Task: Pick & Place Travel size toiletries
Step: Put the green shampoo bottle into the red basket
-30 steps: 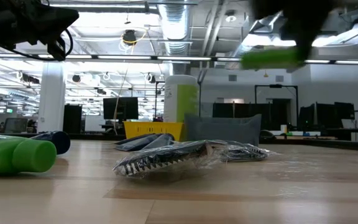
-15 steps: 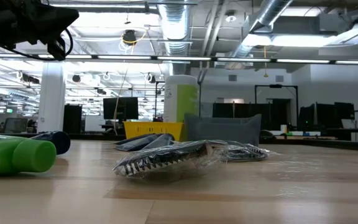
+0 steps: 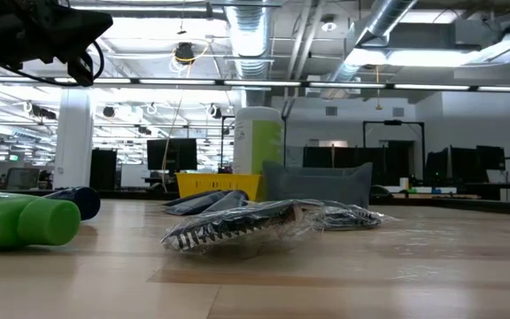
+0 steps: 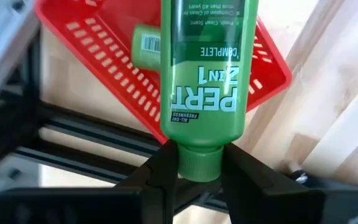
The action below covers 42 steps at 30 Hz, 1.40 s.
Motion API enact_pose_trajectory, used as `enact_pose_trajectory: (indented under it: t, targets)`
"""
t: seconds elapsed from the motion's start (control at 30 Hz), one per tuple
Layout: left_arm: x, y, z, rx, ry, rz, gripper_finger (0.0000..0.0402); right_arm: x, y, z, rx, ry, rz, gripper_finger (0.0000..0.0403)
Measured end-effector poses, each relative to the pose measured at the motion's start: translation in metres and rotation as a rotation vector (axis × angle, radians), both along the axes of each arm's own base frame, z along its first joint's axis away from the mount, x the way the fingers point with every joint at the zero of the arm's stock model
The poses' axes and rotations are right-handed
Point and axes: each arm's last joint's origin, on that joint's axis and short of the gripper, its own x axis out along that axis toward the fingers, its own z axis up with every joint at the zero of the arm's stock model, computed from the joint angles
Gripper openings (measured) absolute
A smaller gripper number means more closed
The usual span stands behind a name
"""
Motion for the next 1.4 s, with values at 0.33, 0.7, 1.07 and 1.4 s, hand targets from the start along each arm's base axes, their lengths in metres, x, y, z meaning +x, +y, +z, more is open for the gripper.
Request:
enact_pose_trajectory:
  t: [0.33,0.7,1.07,1.4]
  targets:
    - [0.0,0.0,0.0,0.0,-0.002,0.001,0.0008,0.008,0.013,-0.036,-0.109,0.151,0.226,0.0087]
    - [0.0,0.0,0.001,-0.001,-0.006,0.001,0.0008,0.019,0.024,-0.042,-0.101,0.16,0.481,0.0088]
    - [0.0,0.0,0.001,-0.001,-0.007,0.001,0.0008,0.032,0.028,-0.042,-0.037,0.059,0.631,0.0088]
    - [0.0,0.0,0.001,-0.001,-0.006,0.001,0.0008,0.047,0.019,-0.042,-0.051,0.029,0.574,0.0088]
